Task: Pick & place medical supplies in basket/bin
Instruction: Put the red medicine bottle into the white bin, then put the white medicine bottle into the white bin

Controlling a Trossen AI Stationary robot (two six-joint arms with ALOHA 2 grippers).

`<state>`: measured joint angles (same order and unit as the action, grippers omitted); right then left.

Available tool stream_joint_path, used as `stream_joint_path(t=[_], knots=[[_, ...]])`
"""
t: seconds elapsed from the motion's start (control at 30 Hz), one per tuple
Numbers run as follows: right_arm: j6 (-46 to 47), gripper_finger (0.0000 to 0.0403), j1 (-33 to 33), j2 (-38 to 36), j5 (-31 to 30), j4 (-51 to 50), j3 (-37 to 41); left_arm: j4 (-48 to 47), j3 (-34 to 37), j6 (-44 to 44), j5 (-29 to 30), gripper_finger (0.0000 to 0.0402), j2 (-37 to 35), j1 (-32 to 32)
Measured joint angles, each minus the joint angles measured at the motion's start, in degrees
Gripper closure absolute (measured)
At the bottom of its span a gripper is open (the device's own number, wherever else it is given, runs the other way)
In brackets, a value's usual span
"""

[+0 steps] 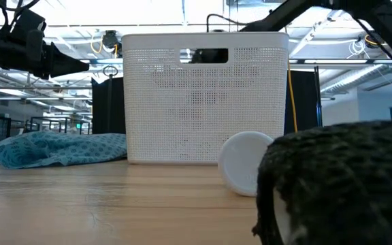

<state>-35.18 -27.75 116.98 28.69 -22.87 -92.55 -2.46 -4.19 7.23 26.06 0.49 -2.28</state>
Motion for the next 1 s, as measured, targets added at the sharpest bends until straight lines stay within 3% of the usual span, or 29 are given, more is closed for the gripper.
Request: stream_joint_path(t=[0.2,0.37,0.77,1.0], knots=[[-0.1,0.0275,0.1,5.0,0.0,0.6,0.0,0.0,0.0,-0.2,0.0,0.0364,0.0,0.0],[1.2,0.0269,0.5,4.3,0.0,3.5,-0.1,-0.6,0.0,-0.7,-0.1,0.0364,0.0,0.0],[3.3,0.0152,0.6,4.5,-0.4,4.0,0.0,-0.8,0.0,-1.0,-0.2,0.0364,0.0,0.0],[5.5,0.0125,0.8,0.6,-0.2,4.3,0.0,-0.8,0.0,-1.1,-0.3,0.0364,0.0,0.0]])
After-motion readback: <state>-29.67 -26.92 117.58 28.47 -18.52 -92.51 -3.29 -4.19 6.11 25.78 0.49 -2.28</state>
